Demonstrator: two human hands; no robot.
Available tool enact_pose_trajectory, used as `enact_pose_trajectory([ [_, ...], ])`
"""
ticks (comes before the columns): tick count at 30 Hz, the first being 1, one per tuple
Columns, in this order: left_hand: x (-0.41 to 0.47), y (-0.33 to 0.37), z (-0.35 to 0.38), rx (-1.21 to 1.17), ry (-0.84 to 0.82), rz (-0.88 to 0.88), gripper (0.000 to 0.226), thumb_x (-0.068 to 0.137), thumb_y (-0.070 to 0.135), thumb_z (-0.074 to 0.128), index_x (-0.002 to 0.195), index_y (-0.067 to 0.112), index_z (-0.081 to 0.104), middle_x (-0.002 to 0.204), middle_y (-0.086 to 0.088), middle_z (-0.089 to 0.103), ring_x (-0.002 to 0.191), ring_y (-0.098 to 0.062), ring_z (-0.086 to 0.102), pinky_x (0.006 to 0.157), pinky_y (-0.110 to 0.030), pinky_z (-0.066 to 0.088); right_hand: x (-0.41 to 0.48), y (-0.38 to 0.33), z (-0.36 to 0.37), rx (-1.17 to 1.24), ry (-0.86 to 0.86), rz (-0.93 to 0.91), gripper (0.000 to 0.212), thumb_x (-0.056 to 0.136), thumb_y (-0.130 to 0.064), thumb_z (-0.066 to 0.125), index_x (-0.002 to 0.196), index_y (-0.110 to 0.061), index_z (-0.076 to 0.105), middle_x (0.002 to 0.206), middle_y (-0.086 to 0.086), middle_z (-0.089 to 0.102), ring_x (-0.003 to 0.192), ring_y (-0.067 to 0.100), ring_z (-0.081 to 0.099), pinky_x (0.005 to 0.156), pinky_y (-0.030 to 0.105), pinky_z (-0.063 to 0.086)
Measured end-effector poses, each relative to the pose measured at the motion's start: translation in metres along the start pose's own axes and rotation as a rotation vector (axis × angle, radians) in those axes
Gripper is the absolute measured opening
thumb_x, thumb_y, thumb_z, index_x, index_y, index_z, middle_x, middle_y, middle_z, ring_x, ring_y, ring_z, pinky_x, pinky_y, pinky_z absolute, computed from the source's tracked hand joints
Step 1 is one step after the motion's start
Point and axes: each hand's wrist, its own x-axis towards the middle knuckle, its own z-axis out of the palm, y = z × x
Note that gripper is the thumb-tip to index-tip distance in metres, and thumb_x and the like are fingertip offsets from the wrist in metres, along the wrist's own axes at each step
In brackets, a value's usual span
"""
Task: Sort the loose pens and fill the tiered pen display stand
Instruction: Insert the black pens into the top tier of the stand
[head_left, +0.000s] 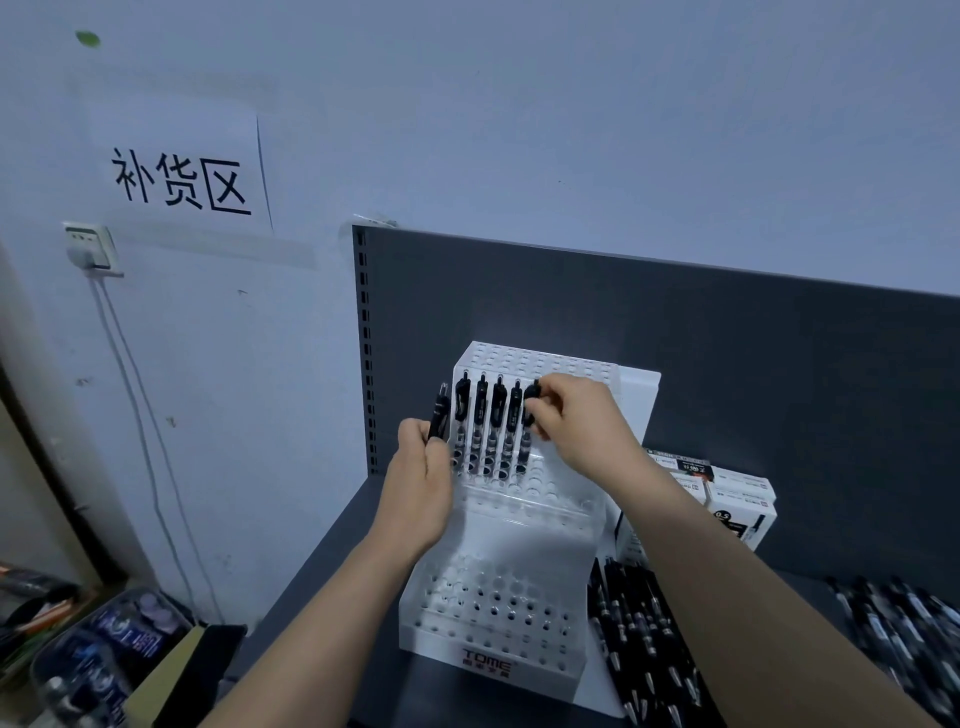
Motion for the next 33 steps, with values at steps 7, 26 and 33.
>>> enact_pose_trajectory([
  [7, 0.004, -0.004, 0.0, 0.021, 0.02, -0.02, 0.013, 0.095, 0.009, 0.031, 0.083, 0.013, 0.034, 0.071, -0.002, 0.039, 0.062, -0.015, 0.034, 0.058, -0.035, 0.029, -0.005, 0.0, 0.006, 0.175, -0.005, 0.063, 0.011, 0.093, -0.012, 0.055, 0.101, -0.019, 0.056, 0.082, 0.007, 0.07, 0.069, 0.014, 0.069, 0.066, 0.031, 0.053],
  [26, 0.012, -0.009, 0.004, 0.095, 0.026, 0.015, 0.022, 0.101, 0.019, 0.031, 0.092, 0.002, 0.043, 0.083, -0.016, 0.056, 0.068, -0.018, 0.044, 0.059, -0.032, 0.035, 0.007, -0.01, 0.004, -0.048, 0.089, 0.086, 0.003, 0.089, -0.012, 0.059, 0.089, -0.01, 0.059, 0.083, 0.004, 0.067, 0.084, 0.026, 0.062, 0.076, 0.034, 0.05],
  [33, 0.014, -0.015, 0.006, 0.107, 0.022, 0.045, 0.019, 0.102, 0.022, 0.036, 0.093, 0.008, 0.045, 0.085, -0.014, 0.061, 0.08, -0.029, 0.057, 0.061, -0.03, 0.038, 0.007, -0.008, 0.004, -0.054, 0.136, 0.114, 0.013, 0.081, -0.004, 0.058, 0.084, 0.007, 0.063, 0.082, 0.021, 0.068, 0.084, 0.035, 0.063, 0.077, 0.045, 0.053],
])
